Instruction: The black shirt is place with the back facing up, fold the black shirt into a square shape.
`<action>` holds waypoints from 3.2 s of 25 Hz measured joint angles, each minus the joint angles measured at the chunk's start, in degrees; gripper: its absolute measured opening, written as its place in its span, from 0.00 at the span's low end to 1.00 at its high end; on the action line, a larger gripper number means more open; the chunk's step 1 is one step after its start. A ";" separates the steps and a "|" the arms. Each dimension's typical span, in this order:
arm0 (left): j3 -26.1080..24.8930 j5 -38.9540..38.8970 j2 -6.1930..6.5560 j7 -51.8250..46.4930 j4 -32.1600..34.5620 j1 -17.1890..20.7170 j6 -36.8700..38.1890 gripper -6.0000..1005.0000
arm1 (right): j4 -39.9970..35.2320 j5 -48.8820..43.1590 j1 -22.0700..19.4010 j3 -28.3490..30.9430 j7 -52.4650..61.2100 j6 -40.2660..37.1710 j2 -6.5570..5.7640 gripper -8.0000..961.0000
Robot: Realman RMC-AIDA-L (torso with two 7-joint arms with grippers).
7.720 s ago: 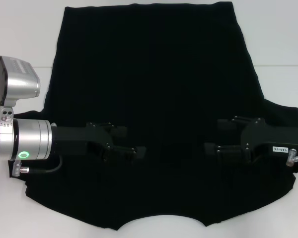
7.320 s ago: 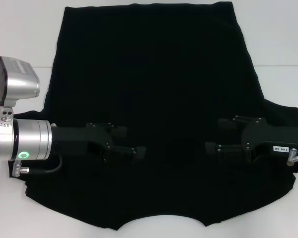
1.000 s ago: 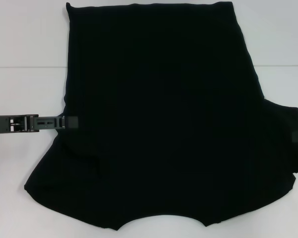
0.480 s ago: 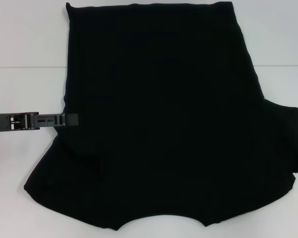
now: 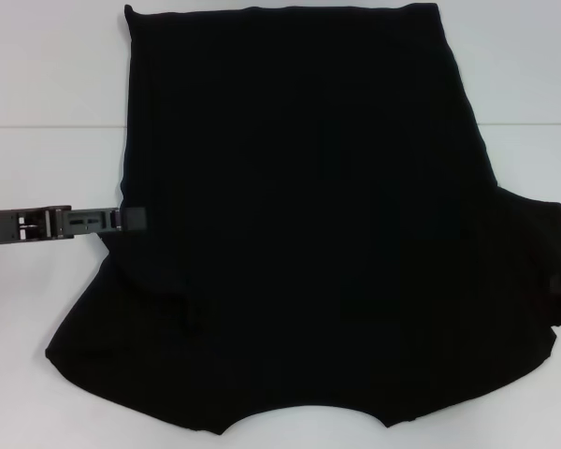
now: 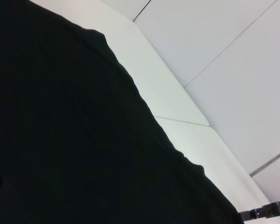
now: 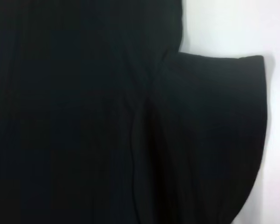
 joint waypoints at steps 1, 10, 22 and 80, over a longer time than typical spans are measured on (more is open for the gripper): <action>0.00 -0.17 0.00 0.00 0.00 0.02 -0.03 0.86 | 0.38 0.00 0.10 -0.33 0.09 0.54 0.05 0.47; 0.01 -0.42 0.00 0.00 0.00 0.05 -0.05 0.86 | 0.15 0.08 0.34 -0.74 0.22 0.39 0.39 0.44; 0.02 -1.40 0.17 -0.07 0.00 0.06 -0.03 0.86 | 0.28 0.02 0.16 -0.68 0.25 0.73 0.06 0.02; -4.85 10.62 2.40 -9.55 4.68 3.50 7.20 0.85 | -4.56 4.48 10.84 -3.19 -0.96 0.22 2.01 0.76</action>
